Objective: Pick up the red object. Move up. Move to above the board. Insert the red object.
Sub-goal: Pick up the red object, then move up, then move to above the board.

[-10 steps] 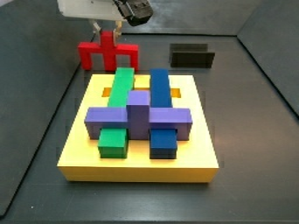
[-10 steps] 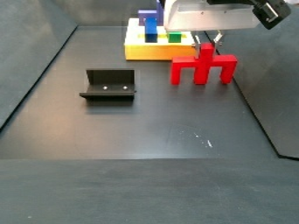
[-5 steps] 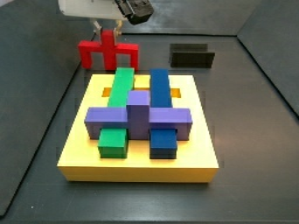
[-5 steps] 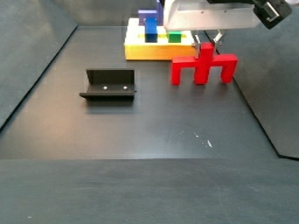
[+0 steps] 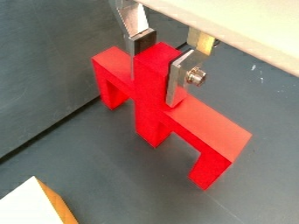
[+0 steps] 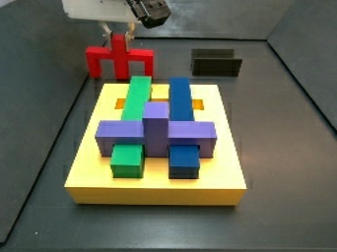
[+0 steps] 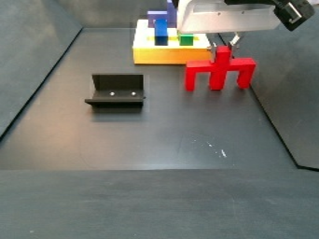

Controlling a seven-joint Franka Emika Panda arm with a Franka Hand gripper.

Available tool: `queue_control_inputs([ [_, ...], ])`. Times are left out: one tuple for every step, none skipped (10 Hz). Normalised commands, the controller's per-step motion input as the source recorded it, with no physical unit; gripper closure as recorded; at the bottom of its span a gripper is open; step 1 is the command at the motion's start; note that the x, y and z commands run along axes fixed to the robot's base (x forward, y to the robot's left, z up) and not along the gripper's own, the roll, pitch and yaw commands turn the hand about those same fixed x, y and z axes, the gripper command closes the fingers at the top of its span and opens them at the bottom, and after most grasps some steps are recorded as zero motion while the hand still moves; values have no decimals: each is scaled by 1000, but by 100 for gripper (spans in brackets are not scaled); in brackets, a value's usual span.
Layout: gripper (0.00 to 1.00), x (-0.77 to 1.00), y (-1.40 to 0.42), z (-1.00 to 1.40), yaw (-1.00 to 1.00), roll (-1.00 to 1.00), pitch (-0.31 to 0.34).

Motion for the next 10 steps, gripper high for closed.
queue_control_inputs([
  [100,0,0,0,0,0,0],
  [100,0,0,0,0,0,0],
  [100,0,0,0,0,0,0],
  [100,0,0,0,0,0,0],
  [100,0,0,0,0,0,0],
  [100,0,0,833,0,0,0],
  [100,-35,-2,799,-39,0,23],
  [100,-67,-3,624,-44,-2,56],
  [100,-23,-5,245,-28,-13,32],
  [100,0,0,1400,0,0,0],
])
